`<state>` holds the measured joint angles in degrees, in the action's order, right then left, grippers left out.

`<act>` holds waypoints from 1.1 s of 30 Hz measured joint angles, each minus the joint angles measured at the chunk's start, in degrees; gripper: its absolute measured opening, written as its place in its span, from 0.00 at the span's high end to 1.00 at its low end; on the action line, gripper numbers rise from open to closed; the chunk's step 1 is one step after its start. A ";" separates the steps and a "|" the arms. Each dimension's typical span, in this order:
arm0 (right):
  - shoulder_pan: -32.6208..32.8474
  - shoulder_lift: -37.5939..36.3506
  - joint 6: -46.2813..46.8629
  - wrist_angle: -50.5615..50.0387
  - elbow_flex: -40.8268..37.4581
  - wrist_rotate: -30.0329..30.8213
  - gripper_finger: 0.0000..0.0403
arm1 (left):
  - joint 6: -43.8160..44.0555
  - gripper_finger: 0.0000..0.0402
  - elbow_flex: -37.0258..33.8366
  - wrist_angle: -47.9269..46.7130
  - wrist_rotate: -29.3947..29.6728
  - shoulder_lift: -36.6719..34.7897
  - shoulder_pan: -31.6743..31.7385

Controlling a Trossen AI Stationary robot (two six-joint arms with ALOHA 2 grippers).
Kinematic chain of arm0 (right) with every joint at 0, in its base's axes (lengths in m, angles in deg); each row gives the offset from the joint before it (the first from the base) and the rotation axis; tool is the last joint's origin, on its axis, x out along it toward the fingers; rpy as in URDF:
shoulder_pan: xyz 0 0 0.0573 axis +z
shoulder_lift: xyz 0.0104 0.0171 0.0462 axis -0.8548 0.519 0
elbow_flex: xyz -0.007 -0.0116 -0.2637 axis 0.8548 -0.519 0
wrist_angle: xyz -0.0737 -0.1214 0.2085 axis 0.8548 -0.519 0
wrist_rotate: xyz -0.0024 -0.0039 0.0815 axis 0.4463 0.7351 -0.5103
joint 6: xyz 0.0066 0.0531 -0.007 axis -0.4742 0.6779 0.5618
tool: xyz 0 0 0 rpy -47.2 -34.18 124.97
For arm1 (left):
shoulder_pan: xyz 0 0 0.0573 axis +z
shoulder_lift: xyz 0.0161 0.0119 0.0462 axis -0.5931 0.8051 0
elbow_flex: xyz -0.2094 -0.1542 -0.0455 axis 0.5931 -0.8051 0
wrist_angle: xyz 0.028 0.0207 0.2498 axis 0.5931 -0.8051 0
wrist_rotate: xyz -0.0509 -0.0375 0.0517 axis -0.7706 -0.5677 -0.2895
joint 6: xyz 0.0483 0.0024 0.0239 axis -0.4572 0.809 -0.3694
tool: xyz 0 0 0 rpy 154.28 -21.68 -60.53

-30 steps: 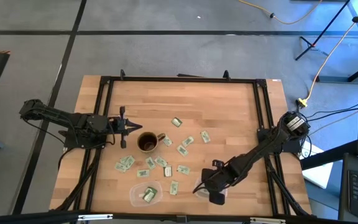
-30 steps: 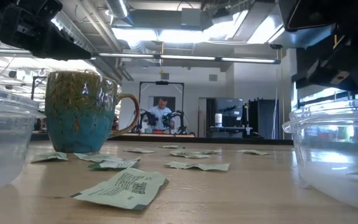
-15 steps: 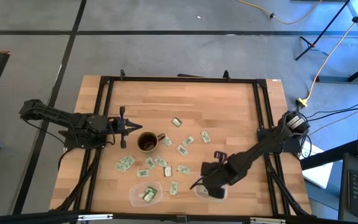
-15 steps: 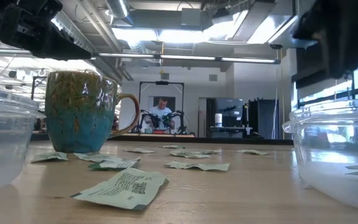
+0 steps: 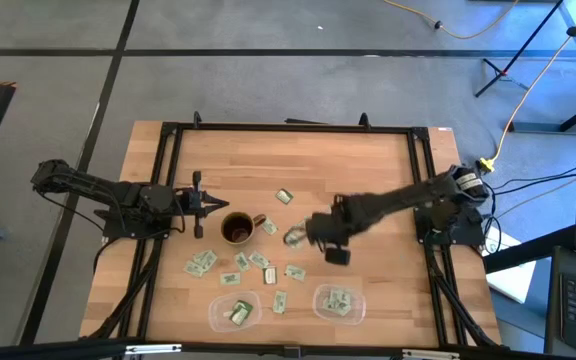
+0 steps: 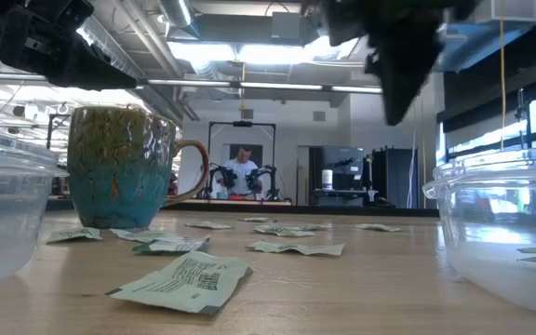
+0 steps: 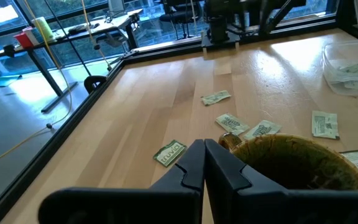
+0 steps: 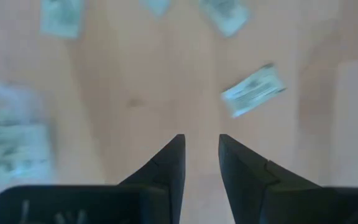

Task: Pick and place items into bin
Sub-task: Put the white stevia packet into the right transparent bin

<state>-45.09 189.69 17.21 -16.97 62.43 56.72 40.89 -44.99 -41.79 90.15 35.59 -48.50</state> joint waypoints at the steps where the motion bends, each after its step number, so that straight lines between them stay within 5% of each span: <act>1: -1.33 0.00 -1.33 0.46 0.00 0.00 0.75 | 0.00 0.99 0.00 0.02 0.00 0.00 0.02; 9: -6.40 -0.09 -8.87 10.05 -4.31 -1.54 0.75 | 0.11 0.98 0.00 -1.08 0.00 -0.02 0.02; 33: -9.78 -0.06 -4.08 33.13 -28.21 -4.66 0.75 | 2.97 0.99 0.00 -1.69 0.02 -0.02 0.00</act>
<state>-54.88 189.63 13.13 16.16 34.21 52.06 43.87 -44.99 -43.48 90.17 35.57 -48.50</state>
